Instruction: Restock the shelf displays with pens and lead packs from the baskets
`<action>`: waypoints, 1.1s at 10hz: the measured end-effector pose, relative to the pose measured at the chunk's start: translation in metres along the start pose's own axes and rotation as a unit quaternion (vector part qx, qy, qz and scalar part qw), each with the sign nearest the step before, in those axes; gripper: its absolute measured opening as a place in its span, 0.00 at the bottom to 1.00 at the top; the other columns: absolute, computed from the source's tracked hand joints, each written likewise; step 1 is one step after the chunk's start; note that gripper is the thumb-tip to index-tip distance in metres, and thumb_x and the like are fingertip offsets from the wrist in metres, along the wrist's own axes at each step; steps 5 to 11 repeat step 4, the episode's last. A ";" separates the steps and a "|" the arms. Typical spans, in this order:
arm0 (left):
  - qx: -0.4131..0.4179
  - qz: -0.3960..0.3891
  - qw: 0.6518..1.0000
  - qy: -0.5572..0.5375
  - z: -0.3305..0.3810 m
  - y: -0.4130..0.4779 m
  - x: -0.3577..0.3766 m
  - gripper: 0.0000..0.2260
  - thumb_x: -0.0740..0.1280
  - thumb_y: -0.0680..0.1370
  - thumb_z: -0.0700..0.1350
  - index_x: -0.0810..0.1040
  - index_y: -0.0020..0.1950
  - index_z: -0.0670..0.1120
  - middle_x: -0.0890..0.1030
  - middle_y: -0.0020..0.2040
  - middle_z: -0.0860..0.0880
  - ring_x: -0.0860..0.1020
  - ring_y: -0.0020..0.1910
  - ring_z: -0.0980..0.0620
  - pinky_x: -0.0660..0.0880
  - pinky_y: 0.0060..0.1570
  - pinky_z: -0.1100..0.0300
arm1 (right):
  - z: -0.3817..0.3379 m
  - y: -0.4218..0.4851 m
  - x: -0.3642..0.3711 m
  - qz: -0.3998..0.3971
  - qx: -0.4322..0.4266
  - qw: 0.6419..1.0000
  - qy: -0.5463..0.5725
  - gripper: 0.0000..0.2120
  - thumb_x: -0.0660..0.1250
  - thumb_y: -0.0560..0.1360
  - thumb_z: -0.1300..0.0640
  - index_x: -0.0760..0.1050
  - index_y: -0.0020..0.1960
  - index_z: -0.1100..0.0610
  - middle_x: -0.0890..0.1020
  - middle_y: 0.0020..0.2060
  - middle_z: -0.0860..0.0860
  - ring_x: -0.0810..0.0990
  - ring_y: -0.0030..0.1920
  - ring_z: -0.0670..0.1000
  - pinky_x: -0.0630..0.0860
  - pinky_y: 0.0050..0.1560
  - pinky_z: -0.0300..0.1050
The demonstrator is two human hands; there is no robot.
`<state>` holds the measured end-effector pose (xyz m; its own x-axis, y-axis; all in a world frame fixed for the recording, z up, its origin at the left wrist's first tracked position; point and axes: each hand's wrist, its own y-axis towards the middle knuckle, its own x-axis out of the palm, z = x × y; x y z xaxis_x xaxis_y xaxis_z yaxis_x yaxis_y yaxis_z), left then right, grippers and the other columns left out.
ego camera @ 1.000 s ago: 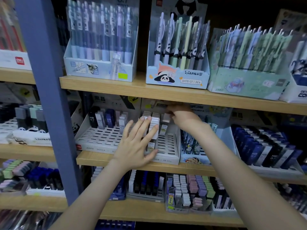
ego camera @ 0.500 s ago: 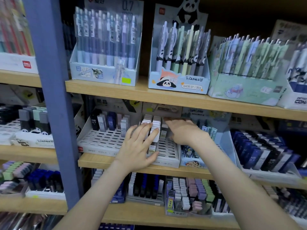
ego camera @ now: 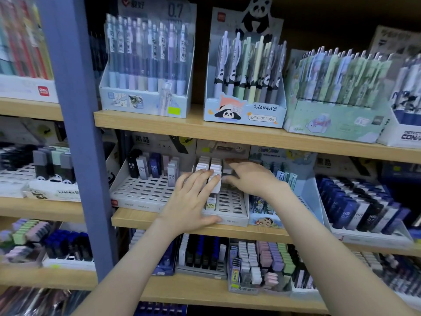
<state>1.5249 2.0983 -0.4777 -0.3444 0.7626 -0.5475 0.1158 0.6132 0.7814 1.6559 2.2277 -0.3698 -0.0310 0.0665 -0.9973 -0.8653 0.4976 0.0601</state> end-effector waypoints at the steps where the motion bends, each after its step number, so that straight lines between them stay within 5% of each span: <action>1: -0.001 -0.011 1.000 -0.001 0.000 0.001 -0.003 0.41 0.60 0.68 0.70 0.65 0.71 0.43 0.71 0.66 0.44 0.67 0.64 0.45 0.60 0.64 0.49 | 0.001 -0.005 0.000 0.040 -0.003 0.995 0.089 0.27 0.53 0.81 0.42 0.60 0.76 0.54 0.67 0.72 0.55 0.66 0.71 0.55 0.66 0.65 0.49; 3: -0.018 -0.013 1.000 0.001 0.005 0.012 -0.017 0.26 0.63 0.74 0.59 0.71 0.65 0.43 0.77 0.60 0.44 0.75 0.57 0.45 0.64 0.58 0.49 | 0.000 -0.031 0.004 0.202 -0.068 0.958 0.193 0.15 0.58 0.81 0.55 0.73 0.65 0.54 0.78 0.60 0.51 0.72 0.62 0.51 0.67 0.57 0.41; 4: -0.045 -0.030 0.999 0.005 0.013 0.017 -0.024 0.24 0.64 0.73 0.56 0.73 0.64 0.42 0.78 0.59 0.45 0.76 0.57 0.45 0.65 0.58 0.50 | -0.001 -0.053 -0.002 0.212 -0.075 0.945 0.238 0.11 0.60 0.80 0.56 0.77 0.59 0.53 0.80 0.54 0.48 0.75 0.54 0.47 0.66 0.53 0.37; 11: -0.045 -0.030 0.999 0.005 0.013 0.017 -0.024 0.24 0.64 0.73 0.56 0.73 0.64 0.42 0.78 0.59 0.45 0.76 0.57 0.45 0.65 0.58 0.50 | -0.001 -0.053 -0.002 0.212 -0.075 0.945 0.238 0.11 0.60 0.80 0.56 0.77 0.59 0.53 0.80 0.54 0.48 0.75 0.54 0.47 0.66 0.53 0.37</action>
